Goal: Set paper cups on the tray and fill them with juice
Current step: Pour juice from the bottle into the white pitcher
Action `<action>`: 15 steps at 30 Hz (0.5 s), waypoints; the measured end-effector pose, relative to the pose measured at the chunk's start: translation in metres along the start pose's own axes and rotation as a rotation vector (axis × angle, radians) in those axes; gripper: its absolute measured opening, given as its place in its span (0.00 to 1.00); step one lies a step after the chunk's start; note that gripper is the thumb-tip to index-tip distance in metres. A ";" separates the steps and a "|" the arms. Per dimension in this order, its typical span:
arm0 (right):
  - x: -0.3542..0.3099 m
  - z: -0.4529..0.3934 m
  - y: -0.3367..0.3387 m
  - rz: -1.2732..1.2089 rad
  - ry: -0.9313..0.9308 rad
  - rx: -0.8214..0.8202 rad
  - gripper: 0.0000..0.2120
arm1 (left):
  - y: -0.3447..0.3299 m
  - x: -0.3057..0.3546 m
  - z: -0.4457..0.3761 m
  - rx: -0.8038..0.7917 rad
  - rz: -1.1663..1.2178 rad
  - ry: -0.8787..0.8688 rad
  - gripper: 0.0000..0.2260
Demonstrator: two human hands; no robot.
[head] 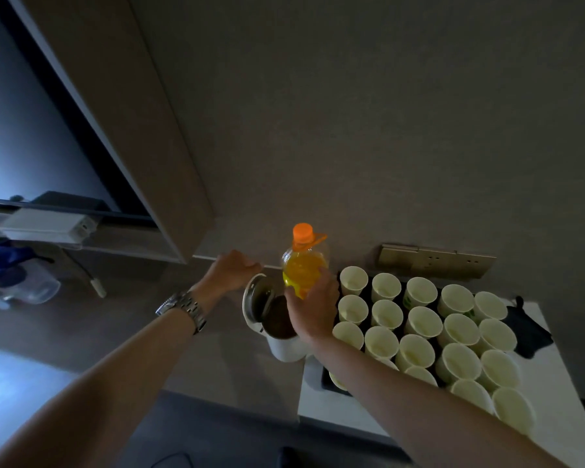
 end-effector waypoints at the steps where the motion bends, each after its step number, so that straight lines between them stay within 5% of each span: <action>1: -0.002 0.001 0.000 -0.027 -0.026 0.028 0.39 | -0.002 -0.007 0.002 -0.009 0.033 0.046 0.14; 7: -0.031 0.014 -0.017 -0.191 0.046 -0.246 0.03 | -0.012 -0.022 0.014 -0.044 0.143 0.150 0.13; 15: -0.027 0.018 -0.013 -0.169 0.114 -0.260 0.25 | -0.033 -0.019 0.017 0.025 0.098 0.066 0.17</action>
Point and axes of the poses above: each hand's wrist, its own z-axis away from the middle knuckle, its own y-axis out of the back of the hand, x = y × z, the point moved 8 cm from there along -z, towards the middle knuckle, and after that the axes turned 15 degrees about z, right-handed, at the moved point
